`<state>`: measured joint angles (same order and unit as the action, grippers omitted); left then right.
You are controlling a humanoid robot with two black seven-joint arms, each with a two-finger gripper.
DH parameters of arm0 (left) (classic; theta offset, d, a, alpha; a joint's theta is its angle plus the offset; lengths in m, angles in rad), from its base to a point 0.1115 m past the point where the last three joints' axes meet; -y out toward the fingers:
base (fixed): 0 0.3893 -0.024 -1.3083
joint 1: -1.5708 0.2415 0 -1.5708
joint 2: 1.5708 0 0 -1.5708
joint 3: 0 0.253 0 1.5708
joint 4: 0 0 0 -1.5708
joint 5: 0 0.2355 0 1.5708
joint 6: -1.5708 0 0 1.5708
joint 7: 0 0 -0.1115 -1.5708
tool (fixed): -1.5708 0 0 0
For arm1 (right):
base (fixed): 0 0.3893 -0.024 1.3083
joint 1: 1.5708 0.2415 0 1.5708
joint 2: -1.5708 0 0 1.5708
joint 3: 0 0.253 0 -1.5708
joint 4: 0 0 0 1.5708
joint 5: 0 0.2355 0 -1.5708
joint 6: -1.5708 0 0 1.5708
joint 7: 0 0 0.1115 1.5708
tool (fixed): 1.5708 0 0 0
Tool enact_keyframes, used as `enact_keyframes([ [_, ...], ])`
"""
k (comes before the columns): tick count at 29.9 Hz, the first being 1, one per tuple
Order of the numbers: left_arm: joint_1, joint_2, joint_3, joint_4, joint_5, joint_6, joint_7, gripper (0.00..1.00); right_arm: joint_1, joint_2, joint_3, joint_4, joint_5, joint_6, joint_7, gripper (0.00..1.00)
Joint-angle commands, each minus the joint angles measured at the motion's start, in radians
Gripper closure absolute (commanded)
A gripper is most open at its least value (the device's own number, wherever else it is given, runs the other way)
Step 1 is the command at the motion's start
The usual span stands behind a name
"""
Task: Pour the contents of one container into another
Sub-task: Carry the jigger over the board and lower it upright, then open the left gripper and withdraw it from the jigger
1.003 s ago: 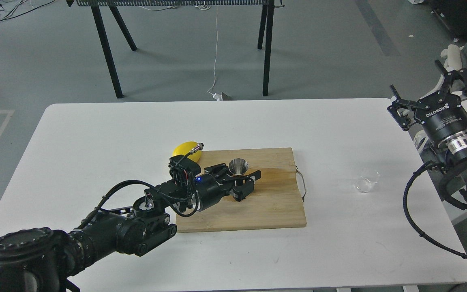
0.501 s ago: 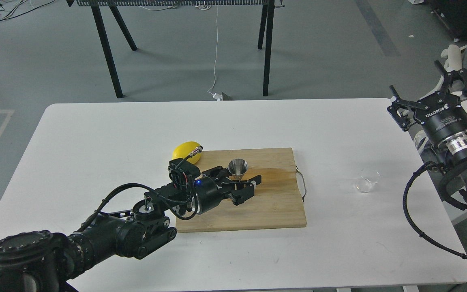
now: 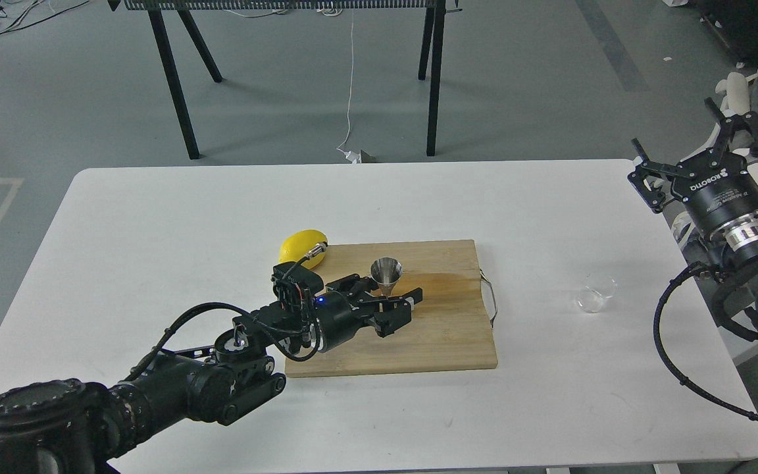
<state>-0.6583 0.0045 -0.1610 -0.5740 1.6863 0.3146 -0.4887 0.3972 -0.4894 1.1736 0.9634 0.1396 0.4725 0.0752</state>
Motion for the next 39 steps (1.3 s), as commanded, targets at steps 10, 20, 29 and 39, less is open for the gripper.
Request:
enact_keyframes([
  [10, 0.003, 0.035, 0.000, -0.020, 0.000, 0.000, 0.000, 0.20, 0.000, -0.001, 0.000, 0.000, 0.000, 0.002, 0.000, 0.01],
  [20, 0.025, 0.129, 0.000, -0.121, -0.002, 0.000, 0.000, 0.20, 0.000, -0.001, 0.000, 0.000, 0.000, 0.002, 0.000, 0.01],
  [29, 0.051, 0.149, 0.000, -0.150, -0.002, 0.000, 0.000, 0.20, -0.001, -0.001, 0.000, 0.002, 0.000, 0.002, 0.000, 0.01],
  [39, 0.068, 0.224, -0.002, -0.190, -0.002, 0.000, 0.000, 0.20, -0.001, -0.001, 0.000, 0.000, 0.000, 0.002, 0.000, 0.01],
])
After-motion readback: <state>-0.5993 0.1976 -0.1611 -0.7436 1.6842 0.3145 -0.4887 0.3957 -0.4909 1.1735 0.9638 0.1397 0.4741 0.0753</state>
